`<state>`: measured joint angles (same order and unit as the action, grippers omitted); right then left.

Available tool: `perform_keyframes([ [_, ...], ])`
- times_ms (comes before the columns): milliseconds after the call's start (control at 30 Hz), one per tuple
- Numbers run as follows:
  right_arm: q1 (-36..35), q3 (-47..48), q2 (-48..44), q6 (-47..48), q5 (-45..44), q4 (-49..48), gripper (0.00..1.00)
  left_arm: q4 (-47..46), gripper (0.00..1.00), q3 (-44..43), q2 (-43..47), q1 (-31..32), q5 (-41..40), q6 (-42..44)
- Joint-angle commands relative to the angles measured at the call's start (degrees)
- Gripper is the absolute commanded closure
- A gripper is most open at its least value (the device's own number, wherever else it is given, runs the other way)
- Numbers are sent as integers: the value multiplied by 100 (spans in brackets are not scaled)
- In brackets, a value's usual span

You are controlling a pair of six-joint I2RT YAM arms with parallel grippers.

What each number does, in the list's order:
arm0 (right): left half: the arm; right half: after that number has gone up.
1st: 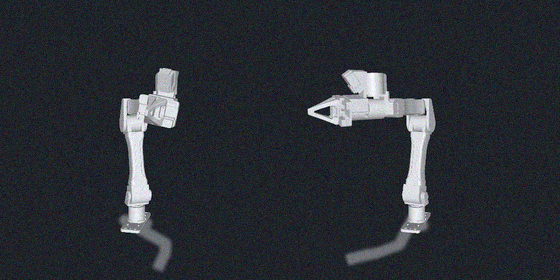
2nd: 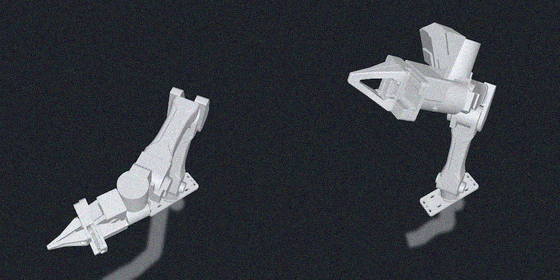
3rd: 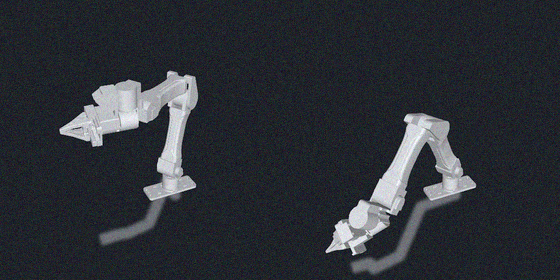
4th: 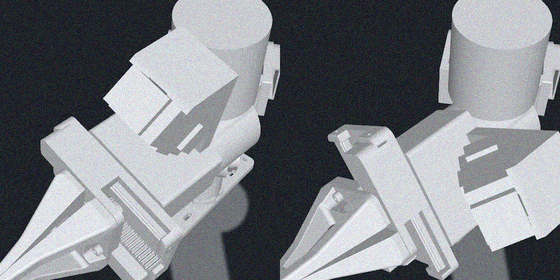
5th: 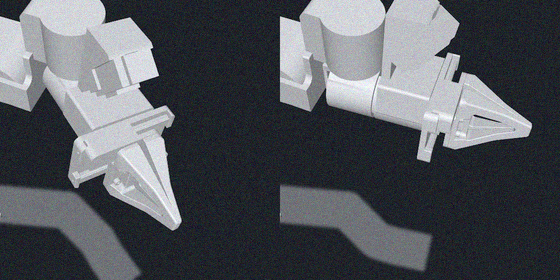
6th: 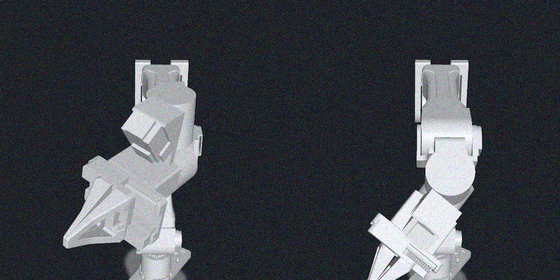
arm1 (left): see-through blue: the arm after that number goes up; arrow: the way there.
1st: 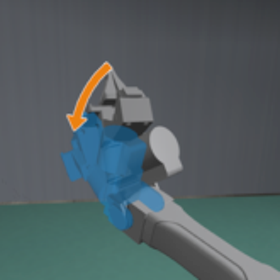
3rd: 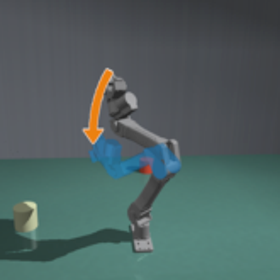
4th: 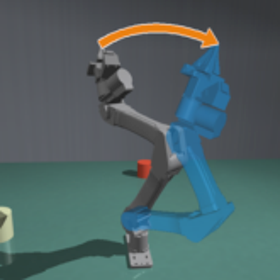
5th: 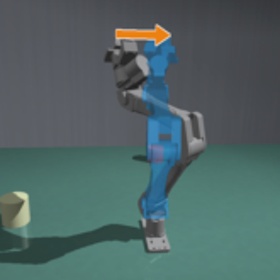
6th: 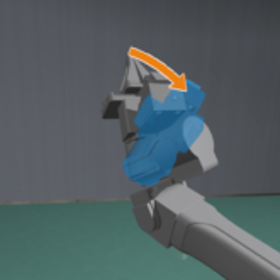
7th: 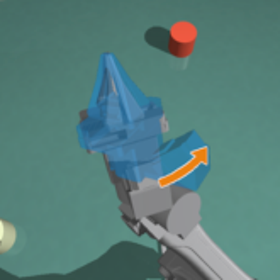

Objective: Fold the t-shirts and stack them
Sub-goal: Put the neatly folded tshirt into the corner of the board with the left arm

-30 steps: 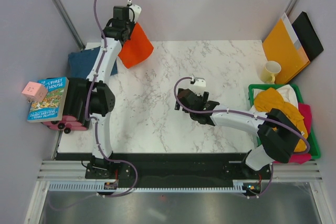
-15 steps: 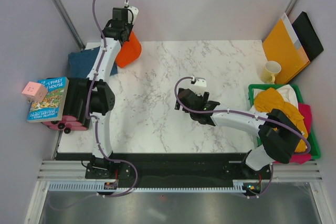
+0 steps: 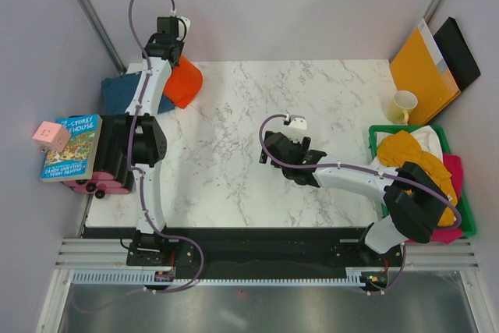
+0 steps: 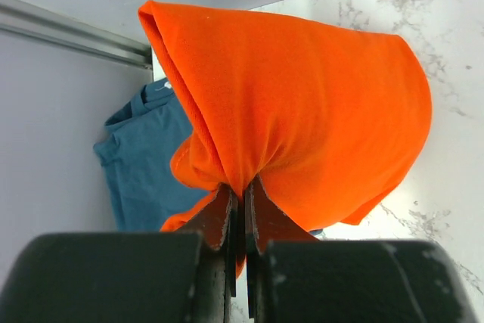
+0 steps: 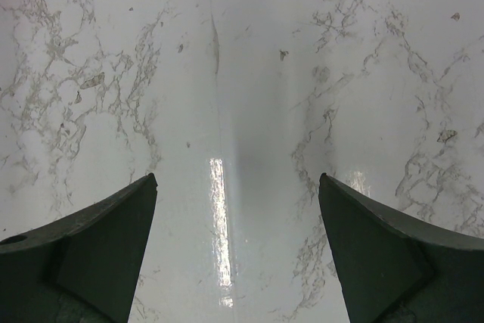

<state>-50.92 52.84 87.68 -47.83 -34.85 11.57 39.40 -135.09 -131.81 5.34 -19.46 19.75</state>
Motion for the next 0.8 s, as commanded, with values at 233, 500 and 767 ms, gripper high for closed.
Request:
perform_keyframes([
  [233,-94,86,83,-103,-83,-67,5,-336,98,-62,392,-718,-400,-410],
  [500,-120,77,153,-138,-66,-85,5,-380,98,149,543,-1044,-427,-525],
  [767,-138,60,153,-130,-74,-94,5,-494,98,62,51,-1158,-690,-226],
])
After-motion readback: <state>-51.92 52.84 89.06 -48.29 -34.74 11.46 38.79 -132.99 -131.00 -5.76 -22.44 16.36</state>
